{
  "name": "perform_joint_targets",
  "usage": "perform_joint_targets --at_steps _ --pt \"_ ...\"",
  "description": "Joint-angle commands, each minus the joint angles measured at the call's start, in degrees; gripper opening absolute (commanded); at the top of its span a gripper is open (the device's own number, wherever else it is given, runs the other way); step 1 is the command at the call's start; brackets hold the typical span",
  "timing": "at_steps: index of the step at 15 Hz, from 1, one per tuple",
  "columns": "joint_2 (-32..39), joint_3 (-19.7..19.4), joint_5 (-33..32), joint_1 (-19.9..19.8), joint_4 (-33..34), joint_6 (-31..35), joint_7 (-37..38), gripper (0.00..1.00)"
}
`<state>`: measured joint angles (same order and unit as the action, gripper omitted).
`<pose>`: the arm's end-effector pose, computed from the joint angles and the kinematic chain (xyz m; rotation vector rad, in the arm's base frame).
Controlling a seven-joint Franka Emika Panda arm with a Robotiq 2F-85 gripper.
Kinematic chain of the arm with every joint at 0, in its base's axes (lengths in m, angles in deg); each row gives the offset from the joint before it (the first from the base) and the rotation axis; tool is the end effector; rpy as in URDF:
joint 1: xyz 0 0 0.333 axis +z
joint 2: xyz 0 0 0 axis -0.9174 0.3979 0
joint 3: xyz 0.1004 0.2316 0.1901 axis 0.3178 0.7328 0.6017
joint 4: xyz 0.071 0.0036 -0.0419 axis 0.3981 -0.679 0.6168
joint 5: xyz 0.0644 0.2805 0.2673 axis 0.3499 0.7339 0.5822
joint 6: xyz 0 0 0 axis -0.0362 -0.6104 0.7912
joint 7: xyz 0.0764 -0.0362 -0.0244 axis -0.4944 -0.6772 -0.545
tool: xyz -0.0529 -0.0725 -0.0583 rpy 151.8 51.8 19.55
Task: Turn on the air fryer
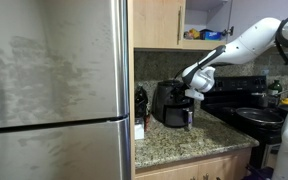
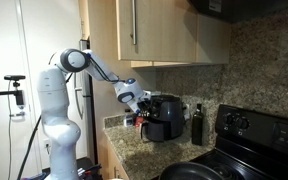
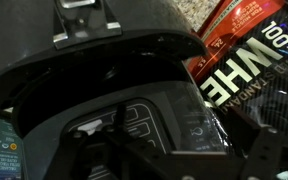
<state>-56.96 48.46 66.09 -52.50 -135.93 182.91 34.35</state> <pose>0.5167 0.0608 0.4073 -2.7027 0.2187 -0.9391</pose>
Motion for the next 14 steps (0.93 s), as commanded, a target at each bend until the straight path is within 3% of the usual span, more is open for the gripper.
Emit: perform_joint_targets --at_steps 1,8,14 --pt "1.62 -0.03 1.27 0.41 1.39 0.52 -0.71 1.0" --pt "3.89 -0.37 7.92 1.3 4.65 2.04 -2.45 1.0" --pt "5.58 -0.85 3.51 -0.44 3.38 2.86 3.24 1.0"
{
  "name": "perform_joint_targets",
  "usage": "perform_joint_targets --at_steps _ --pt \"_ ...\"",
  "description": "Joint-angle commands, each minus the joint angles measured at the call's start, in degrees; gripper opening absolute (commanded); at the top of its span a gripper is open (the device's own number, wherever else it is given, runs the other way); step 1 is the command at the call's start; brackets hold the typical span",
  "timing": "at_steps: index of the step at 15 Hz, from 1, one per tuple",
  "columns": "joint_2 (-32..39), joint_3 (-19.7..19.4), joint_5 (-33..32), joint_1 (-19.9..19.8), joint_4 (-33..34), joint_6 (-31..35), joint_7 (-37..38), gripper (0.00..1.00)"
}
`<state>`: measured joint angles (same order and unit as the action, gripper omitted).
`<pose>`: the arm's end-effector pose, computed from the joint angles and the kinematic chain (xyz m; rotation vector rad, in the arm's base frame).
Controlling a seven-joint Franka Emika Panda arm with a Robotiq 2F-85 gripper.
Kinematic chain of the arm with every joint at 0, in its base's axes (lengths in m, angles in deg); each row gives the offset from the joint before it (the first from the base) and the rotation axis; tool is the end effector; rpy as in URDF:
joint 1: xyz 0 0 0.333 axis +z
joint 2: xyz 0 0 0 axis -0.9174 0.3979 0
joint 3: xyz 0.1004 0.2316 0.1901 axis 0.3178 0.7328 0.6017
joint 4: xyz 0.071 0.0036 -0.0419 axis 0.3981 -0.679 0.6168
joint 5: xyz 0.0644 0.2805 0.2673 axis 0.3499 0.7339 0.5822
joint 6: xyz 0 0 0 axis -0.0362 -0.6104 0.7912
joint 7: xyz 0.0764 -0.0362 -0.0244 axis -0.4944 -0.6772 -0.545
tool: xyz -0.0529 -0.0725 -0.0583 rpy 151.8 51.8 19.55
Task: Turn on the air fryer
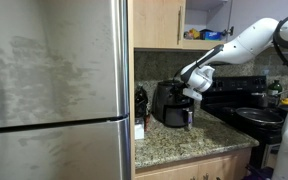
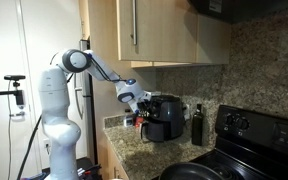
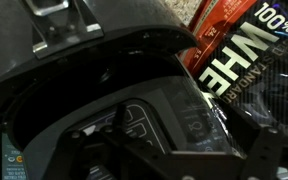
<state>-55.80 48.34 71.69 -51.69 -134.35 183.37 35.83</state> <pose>0.5221 0.0621 0.4067 -2.6380 0.3603 -0.9216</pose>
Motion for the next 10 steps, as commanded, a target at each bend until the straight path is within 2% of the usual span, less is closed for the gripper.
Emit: perform_joint_targets --at_steps 1,4,7,10 --pt "4.85 -0.93 -3.3 -1.6 1.52 2.36 3.09 1.0" --pt "2.39 -1.24 -3.57 -1.22 0.0 -0.13 4.14 1.0" --pt "-5.67 -0.63 0.14 0.43 -4.1 -1.75 -1.07 1.0" --pt "-11.96 -1.14 0.59 1.46 -7.1 -3.43 -3.93 1.0"
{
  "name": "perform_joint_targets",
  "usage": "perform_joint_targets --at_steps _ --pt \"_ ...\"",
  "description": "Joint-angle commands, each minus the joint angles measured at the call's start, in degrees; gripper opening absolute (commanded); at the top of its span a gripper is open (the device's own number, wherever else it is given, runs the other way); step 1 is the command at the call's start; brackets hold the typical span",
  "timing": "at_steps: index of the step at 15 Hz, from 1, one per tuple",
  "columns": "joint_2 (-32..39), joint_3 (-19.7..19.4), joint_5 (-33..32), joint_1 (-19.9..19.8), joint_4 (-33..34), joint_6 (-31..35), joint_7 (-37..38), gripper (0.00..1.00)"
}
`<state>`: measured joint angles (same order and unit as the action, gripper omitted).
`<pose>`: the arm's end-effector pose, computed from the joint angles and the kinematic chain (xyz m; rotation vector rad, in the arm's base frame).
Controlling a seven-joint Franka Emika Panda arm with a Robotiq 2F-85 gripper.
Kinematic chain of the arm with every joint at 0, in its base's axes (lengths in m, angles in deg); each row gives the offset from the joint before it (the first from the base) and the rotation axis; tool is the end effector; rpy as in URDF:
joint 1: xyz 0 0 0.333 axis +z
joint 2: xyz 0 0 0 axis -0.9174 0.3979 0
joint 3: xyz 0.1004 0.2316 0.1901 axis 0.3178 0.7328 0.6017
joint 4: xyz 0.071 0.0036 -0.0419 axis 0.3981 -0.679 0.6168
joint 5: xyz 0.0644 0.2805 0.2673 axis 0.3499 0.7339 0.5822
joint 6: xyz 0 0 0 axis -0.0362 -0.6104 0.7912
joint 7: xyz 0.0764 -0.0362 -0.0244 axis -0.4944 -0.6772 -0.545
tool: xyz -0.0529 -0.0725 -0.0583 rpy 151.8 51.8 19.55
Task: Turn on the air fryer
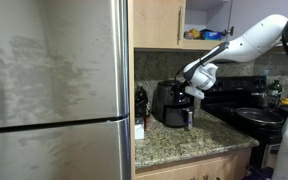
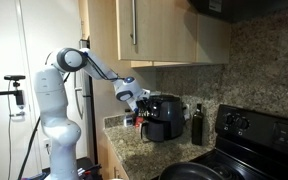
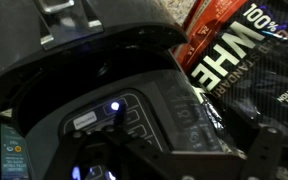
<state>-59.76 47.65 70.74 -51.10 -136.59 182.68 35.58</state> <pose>0.5077 0.0596 0.4234 -2.6249 0.3290 -0.9444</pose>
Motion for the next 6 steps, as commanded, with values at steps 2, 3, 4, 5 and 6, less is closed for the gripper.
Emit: perform_joint_targets --at_steps 2,3,4,5,6 --pt "-14.06 -1.26 -0.1 0.51 -7.89 -13.26 -3.08 1.0" --pt "-16.74 -1.34 -1.07 0.11 -9.3 -17.43 -2.36 1.0" --pt "-19.13 -1.92 -1.95 -0.13 -9.97 -22.57 -2.27 1.0" --pt "-13.02 -0.92 -0.75 0.33 -6.15 -15.9 -1.32 1.0" --pt "-15.02 -0.45 -0.8 -0.38 -6.91 -17.79 -1.23 1.0"
